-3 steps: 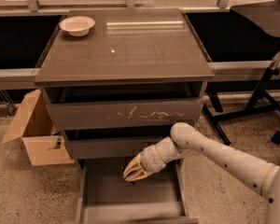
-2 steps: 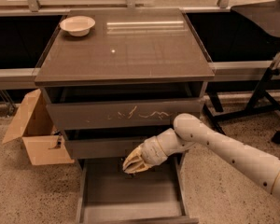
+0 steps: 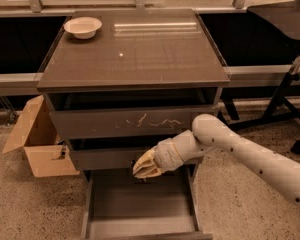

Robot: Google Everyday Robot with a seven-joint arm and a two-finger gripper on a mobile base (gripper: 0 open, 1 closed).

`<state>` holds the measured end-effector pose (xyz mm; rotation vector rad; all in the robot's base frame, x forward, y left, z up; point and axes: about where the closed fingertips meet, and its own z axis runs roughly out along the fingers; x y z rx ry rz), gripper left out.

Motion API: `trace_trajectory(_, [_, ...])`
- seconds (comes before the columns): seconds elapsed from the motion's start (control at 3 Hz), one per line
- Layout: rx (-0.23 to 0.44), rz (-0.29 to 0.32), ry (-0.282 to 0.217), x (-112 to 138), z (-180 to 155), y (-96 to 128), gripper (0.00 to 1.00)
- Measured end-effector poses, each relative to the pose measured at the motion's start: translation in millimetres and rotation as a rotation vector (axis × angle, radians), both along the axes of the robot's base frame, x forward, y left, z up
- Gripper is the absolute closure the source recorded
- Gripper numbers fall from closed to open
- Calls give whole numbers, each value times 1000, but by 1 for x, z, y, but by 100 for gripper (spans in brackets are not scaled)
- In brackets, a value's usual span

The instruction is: Pick rxbar chocolate from bottom drawer and place on counter

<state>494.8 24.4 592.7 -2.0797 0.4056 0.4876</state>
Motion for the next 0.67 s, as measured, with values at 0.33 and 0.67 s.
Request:
trace_trajectory(0.33, [38,16,-103,3,65,-9,100])
trace_trajectory(0.67, [49,42,-222,7,143,-16,100])
